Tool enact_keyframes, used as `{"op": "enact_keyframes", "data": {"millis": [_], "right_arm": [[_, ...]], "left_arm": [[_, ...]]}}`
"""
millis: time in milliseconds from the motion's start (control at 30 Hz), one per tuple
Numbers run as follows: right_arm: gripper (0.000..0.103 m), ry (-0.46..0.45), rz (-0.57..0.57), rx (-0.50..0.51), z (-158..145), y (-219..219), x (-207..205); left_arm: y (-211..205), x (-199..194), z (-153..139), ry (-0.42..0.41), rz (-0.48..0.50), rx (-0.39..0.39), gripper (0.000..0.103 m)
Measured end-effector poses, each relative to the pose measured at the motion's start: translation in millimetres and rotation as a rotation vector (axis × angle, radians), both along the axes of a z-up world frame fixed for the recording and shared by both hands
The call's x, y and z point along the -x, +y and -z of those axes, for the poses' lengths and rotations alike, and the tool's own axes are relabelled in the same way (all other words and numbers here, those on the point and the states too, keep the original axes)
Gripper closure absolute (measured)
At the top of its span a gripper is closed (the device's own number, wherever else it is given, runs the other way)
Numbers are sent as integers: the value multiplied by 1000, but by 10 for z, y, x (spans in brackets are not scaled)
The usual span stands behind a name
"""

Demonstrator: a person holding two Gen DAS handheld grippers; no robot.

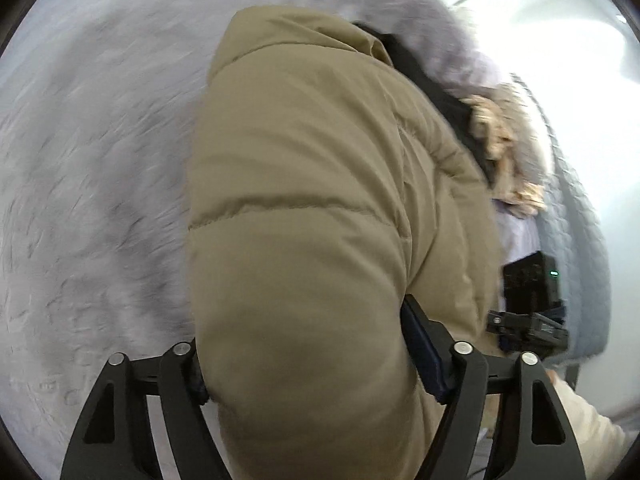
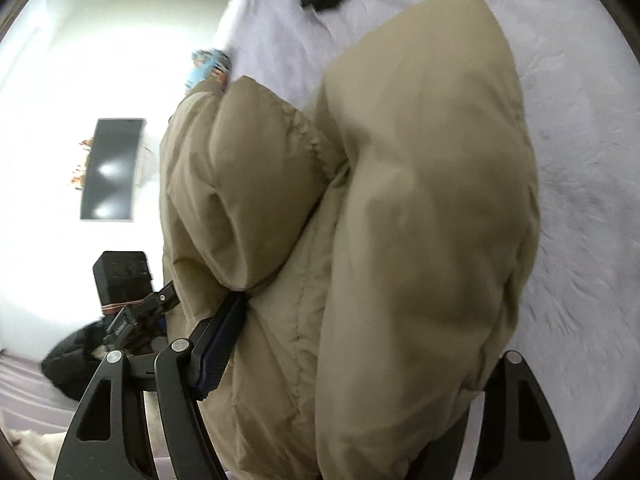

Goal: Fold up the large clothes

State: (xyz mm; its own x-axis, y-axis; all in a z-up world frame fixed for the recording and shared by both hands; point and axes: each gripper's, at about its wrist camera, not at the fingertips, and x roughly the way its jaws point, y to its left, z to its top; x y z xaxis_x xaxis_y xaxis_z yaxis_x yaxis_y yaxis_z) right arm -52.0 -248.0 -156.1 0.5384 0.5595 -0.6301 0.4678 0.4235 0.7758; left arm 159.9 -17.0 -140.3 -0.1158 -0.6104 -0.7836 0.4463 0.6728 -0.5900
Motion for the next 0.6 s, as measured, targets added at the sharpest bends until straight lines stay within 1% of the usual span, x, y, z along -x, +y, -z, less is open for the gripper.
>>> {"op": "enact_keyframes", "data": {"millis": [67, 167, 200, 233, 300, 400, 467, 533, 567, 600], "right_arm": [[27, 40, -1, 26, 126, 32, -49], [25, 81, 22, 25, 195, 66, 3], [24, 89, 26, 36, 137, 72, 51], [24, 102, 25, 57, 83, 93, 60], [24, 131, 26, 108, -113, 130, 128], [23, 155, 56, 175, -406, 179, 253], [23, 164, 81, 210, -583, 225, 329], [23, 175, 104, 252, -773, 334, 466], [22, 180, 110, 268, -848, 435, 507], [22, 188, 115, 287, -967, 442, 499]], "left_arm": [[100, -6, 145, 8, -24, -8, 18], [212, 54, 117, -30, -52, -54, 17], [168, 139, 61, -60, -56, -85, 17], [160, 193, -46, -113, -56, -135, 17], [144, 304, -199, -186, -57, -197, 17], [225, 439, -462, -260, -70, -261, 17], [152, 581, -618, -281, -90, -287, 17], [271, 707, -706, -281, -112, -316, 17], [260, 767, -779, -279, -118, -324, 17], [326, 839, -826, -278, -122, -332, 17]]}}
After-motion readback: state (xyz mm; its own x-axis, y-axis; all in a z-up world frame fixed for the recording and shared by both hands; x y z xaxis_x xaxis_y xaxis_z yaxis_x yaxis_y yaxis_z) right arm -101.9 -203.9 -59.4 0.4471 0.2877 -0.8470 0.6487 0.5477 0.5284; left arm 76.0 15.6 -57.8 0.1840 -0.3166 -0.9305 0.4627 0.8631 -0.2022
